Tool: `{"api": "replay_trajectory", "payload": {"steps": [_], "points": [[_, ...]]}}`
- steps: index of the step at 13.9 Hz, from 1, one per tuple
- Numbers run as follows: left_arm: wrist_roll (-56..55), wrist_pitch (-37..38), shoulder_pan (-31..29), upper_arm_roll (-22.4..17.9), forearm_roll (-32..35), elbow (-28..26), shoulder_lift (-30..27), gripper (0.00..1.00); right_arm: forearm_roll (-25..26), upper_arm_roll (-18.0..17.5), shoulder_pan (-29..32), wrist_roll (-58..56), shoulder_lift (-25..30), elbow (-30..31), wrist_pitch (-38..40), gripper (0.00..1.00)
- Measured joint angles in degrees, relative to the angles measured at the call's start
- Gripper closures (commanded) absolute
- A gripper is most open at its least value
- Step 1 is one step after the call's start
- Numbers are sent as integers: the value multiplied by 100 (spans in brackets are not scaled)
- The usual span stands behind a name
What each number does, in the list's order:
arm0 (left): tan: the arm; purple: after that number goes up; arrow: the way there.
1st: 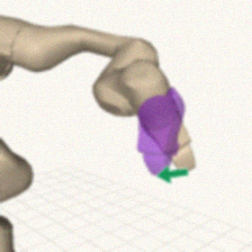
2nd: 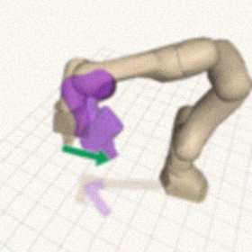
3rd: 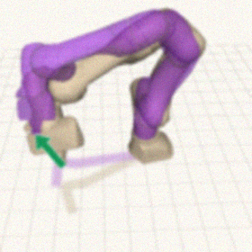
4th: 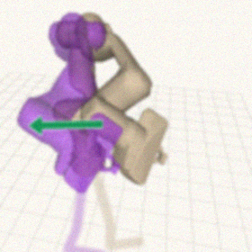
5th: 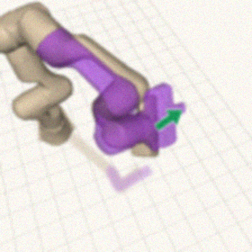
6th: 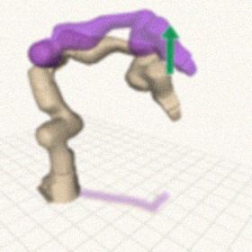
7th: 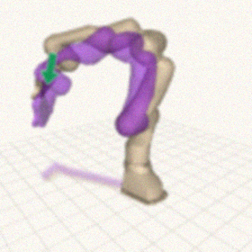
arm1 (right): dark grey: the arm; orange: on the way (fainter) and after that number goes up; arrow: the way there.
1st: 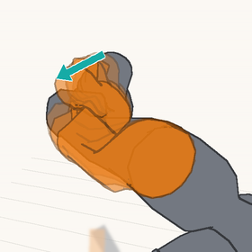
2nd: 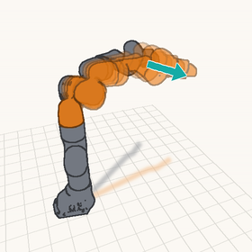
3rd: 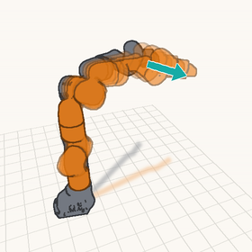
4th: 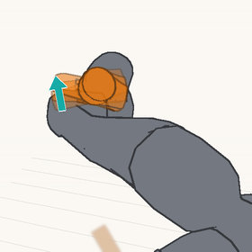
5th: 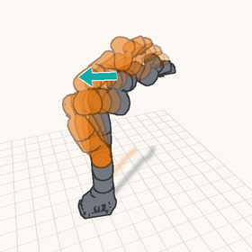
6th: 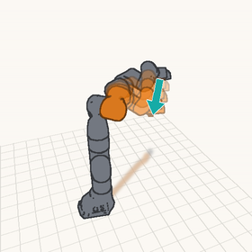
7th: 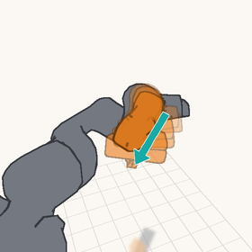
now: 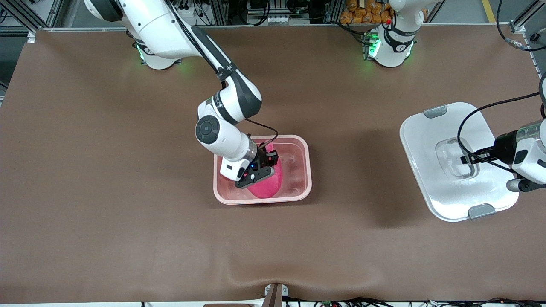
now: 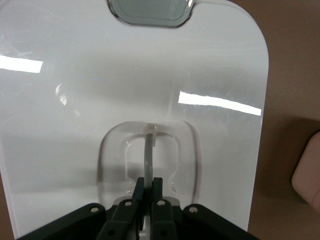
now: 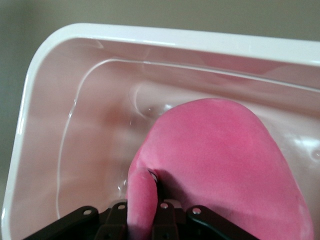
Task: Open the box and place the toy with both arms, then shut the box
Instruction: 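Open the right gripper to release the toy and withdraw it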
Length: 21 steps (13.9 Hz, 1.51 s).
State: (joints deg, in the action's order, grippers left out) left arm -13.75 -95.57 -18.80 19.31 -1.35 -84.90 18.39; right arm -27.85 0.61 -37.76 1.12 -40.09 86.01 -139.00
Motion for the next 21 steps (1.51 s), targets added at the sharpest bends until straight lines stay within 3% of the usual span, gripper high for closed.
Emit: {"api": "replay_trajectory", "payload": {"steps": [3,4,6,7,21], "points": [[0,-2,-1,0,0,0,0,100,-3,-3,-133,99,-206,-12,-452,96],[9,-3,-1,0,0,1,0,100,-4,-4,-162,122,-281,-25,-610,79],[32,-5,-3,0,0,2,0,100,-4,-8,-200,145,-392,-90,-771,6],[36,-5,-5,0,0,3,0,100,-4,-9,-221,146,-423,-115,-809,0],[159,-5,-44,-11,0,23,-1,100,2,12,-354,153,-518,-261,-1026,0]]}}
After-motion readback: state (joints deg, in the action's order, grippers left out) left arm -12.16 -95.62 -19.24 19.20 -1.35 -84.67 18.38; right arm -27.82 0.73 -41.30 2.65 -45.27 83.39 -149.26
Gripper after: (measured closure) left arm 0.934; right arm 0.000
